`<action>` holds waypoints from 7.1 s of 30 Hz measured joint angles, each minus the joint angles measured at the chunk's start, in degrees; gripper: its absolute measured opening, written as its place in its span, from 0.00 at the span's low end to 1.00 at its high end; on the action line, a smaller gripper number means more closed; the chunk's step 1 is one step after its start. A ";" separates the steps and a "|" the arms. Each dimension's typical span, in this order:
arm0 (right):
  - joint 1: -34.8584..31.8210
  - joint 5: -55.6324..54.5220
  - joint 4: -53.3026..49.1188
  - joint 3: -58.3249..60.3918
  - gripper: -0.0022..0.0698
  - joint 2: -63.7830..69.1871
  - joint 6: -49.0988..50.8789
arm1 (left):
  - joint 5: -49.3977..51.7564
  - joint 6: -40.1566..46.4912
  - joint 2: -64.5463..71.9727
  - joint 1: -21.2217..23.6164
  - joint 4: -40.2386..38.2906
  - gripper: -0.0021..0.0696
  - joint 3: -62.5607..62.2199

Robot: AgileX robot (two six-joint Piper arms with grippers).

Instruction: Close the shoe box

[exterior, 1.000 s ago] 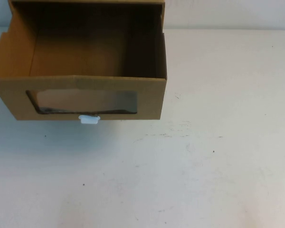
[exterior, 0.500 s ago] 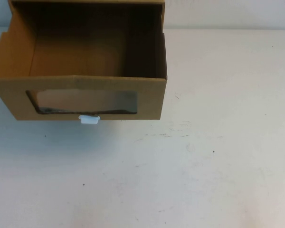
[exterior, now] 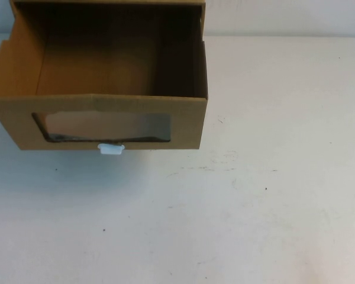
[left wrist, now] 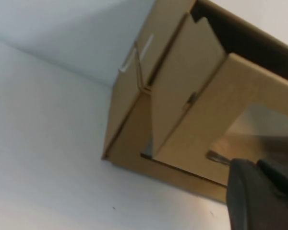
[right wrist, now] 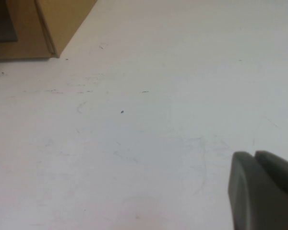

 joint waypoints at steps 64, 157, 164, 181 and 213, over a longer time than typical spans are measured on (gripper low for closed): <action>0.00 -11.12 38.05 -4.31 0.01 0.35 0.22 | 49.83 31.29 110.24 -4.31 -4.93 0.02 -120.00; 34.26 -3.46 -22.07 -115.27 0.01 118.64 27.51 | 49.73 29.78 110.24 -4.31 -4.78 0.02 -120.00; 33.45 -6.83 -21.63 -115.97 0.01 120.58 27.51 | 49.81 29.78 110.24 -4.31 -4.79 0.02 -120.00; 35.50 8.86 -17.41 -117.71 0.01 116.42 19.99 | 50.70 29.88 105.73 -4.31 -3.16 0.02 -120.00; 61.37 46.16 -42.61 -77.84 0.01 53.94 40.27 | 22.94 32.93 40.43 -2.82 -3.58 0.02 -52.62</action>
